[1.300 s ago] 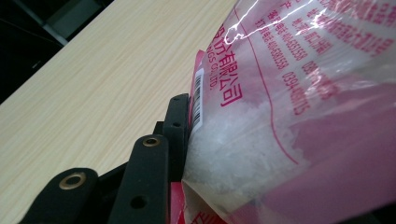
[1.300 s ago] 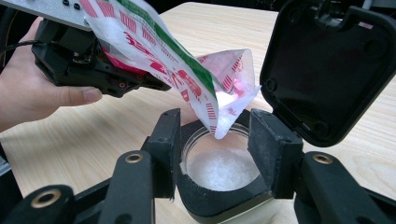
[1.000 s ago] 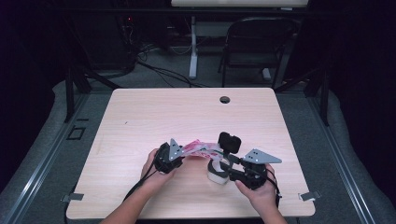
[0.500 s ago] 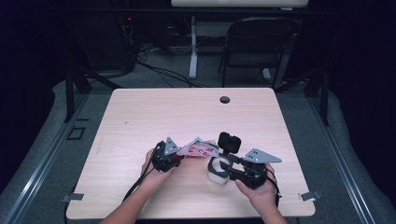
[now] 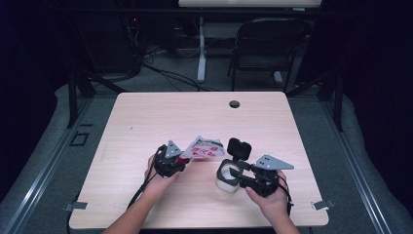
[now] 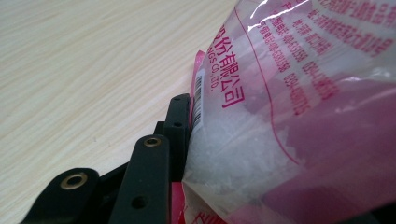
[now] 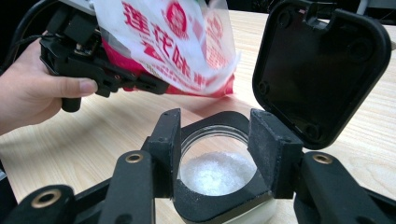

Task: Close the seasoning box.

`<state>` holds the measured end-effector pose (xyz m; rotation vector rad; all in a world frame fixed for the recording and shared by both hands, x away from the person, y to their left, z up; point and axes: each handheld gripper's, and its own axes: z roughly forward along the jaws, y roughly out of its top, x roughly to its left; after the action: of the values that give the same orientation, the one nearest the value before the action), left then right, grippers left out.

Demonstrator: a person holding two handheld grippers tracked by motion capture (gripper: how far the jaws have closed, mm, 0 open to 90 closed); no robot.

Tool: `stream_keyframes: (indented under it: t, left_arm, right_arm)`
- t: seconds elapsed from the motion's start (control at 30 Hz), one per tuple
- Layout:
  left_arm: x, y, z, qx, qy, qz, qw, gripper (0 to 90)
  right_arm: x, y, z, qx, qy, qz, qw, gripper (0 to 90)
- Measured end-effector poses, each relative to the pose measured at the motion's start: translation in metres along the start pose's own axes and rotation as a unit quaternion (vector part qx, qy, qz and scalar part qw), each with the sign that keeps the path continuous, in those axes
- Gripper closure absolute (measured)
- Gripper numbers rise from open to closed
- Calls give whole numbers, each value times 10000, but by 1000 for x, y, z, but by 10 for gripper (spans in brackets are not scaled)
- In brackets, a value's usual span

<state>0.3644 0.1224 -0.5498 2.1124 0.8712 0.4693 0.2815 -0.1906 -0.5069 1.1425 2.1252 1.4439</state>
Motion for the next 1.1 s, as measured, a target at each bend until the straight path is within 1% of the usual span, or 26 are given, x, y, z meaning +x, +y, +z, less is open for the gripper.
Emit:
stream_keyframes:
  t: [0.1,0.2,0.3,0.37,0.43,0.5,0.67,0.7,0.77,0.83,0.9,1.0,1.03,1.1]
  left_arm:
    - [3,2,-6,-84,33,-110,9999,685]
    - [6,6,-12,-168,103,-142,9997,686]
    - [11,8,-19,-232,109,-282,9993,685]
    - [14,8,-23,-175,233,-256,9992,685]
    - [20,5,-28,-93,344,-274,9990,685]
    - [26,2,-33,-96,449,-343,9984,685]
    - [38,-5,-45,-106,583,-534,9968,685]
    - [38,-5,-45,-106,583,-534,9968,685]
    - [45,-11,-52,-66,691,-575,9959,685]
    - [49,-16,-55,-40,762,-595,9953,685]
    - [52,-20,-57,-29,829,-659,9944,685]
    - [57,-26,-60,-81,934,-758,9927,685]
    - [58,-27,-60,-104,942,-798,9923,685]
    - [61,-29,-61,-128,984,-873,9912,685]
  right_arm:
    - [0,0,1,15,4,-6,10000,544]
    - [0,0,1,22,23,-1,10000,544]
    - [-1,1,2,36,20,14,10000,544]
    - [-1,1,2,20,33,24,10000,543]
    - [-1,1,2,8,40,15,10000,543]
    - [-1,1,3,-25,49,41,10000,543]
    - [-2,2,4,-6,56,29,10000,542]
    - [-1,2,4,-16,69,31,10000,542]
    - [-1,2,5,-10,69,35,10000,542]
    - [-1,3,5,39,60,1,10000,542]
    - [-1,3,6,33,72,2,10000,542]
    - [-1,3,8,47,76,5,10000,542]
    - [-1,3,9,19,78,-26,10000,542]
    - [0,3,10,58,88,-2,9999,541]
